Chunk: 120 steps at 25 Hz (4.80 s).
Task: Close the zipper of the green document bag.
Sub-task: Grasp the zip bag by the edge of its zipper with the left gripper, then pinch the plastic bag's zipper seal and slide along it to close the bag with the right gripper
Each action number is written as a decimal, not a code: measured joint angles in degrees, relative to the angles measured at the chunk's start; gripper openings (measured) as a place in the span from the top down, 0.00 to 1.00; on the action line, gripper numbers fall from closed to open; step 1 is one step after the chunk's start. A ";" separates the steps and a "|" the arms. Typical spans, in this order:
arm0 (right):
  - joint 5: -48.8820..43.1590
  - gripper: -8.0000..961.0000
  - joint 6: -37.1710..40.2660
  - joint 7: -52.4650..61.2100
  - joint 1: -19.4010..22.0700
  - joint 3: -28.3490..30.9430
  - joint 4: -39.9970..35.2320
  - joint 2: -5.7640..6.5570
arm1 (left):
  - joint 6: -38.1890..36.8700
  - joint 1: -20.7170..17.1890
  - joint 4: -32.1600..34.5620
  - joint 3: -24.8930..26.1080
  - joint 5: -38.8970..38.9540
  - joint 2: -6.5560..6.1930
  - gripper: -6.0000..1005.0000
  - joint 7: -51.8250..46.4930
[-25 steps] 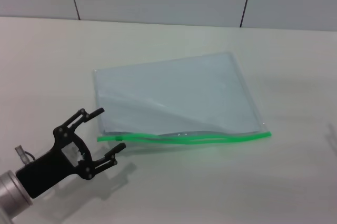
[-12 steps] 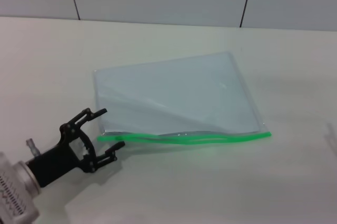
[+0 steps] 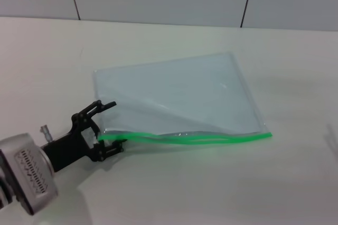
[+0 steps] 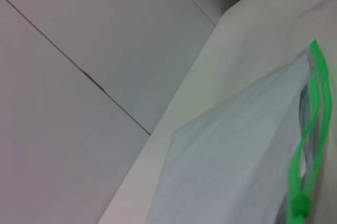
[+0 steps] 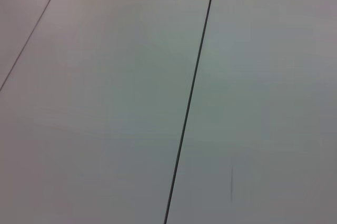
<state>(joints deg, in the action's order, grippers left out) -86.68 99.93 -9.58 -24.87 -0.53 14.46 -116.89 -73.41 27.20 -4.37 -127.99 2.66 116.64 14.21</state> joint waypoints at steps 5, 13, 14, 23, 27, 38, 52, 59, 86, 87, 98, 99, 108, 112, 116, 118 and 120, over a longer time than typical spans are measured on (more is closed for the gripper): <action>-0.05 0.14 0.03 0.00 -0.10 0.00 0.05 0.00 | 3.55 0.89 2.06 -0.07 -1.01 -0.08 0.17 0.03; -0.07 0.14 0.46 0.00 -0.10 0.00 0.24 0.00 | 7.45 2.31 3.69 -0.06 -1.97 0.00 0.17 0.14; -0.07 0.14 0.50 0.00 -0.09 0.00 0.25 0.00 | 7.56 2.29 3.84 -0.07 -2.00 -0.01 0.17 0.12; -0.11 0.14 0.54 0.00 -0.03 -0.11 0.19 0.00 | 7.60 2.59 4.08 0.03 -1.97 -0.19 0.41 0.20; -0.16 0.14 0.40 0.00 -0.24 -1.64 -0.14 0.02 | 7.60 2.81 4.27 0.55 -1.39 -0.14 0.57 0.21; -0.38 0.14 -2.26 -6.17 -5.51 -15.21 -1.37 0.17 | 7.34 3.48 8.26 0.64 3.47 0.00 0.87 0.33; -16.54 0.15 -19.30 -21.26 -17.63 -22.47 0.86 -0.28 | 7.02 4.25 11.56 -0.07 2.90 0.13 0.94 3.62; -17.24 0.18 -26.55 -25.06 -21.26 -22.25 2.25 -0.34 | 6.96 4.27 11.68 -0.16 0.00 0.12 0.93 3.71; -17.29 0.74 -32.40 -25.35 -23.04 -22.43 2.33 -0.35 | 7.04 3.58 11.66 -0.15 -1.26 0.08 0.90 5.37; -17.29 0.75 -32.41 -25.37 -23.04 -22.53 2.33 -0.35 | 7.05 3.58 11.66 -0.15 -1.26 0.08 0.90 5.38; -18.63 0.86 -32.78 -25.96 -23.03 -22.36 2.62 -0.39 | 7.45 3.56 11.66 -0.15 -1.26 0.08 0.89 5.39; -18.64 0.87 -33.10 -26.45 -23.03 -22.34 2.83 -0.39 | 7.49 3.56 11.66 -0.15 -1.27 0.08 0.89 5.39; -18.63 0.92 -36.25 -30.85 -22.89 -19.86 4.91 -0.44 | 7.54 3.61 11.63 -0.15 -1.35 0.08 0.88 5.39; -18.62 0.92 -36.29 -31.35 -22.64 -19.36 5.04 -0.44 | 7.54 3.64 11.43 -0.15 -1.35 0.08 0.88 5.39; -18.41 0.92 -36.29 -31.65 -22.27 -18.87 5.09 -0.41 | 7.54 3.65 11.31 -0.15 -1.35 0.08 0.87 5.39; -18.35 0.92 -36.30 -31.65 -22.02 -18.35 5.05 -0.34 | 7.53 3.65 11.29 -0.15 -1.35 0.08 0.87 5.39; -18.29 0.92 -36.31 -31.66 -21.71 -17.84 4.89 -0.29 | 7.51 3.62 11.29 -0.15 -1.35 0.08 0.87 5.39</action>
<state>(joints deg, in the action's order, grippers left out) -104.97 63.62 -41.24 -46.58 -18.37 19.35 -117.19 -65.89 30.82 6.92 -128.14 1.32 116.72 19.60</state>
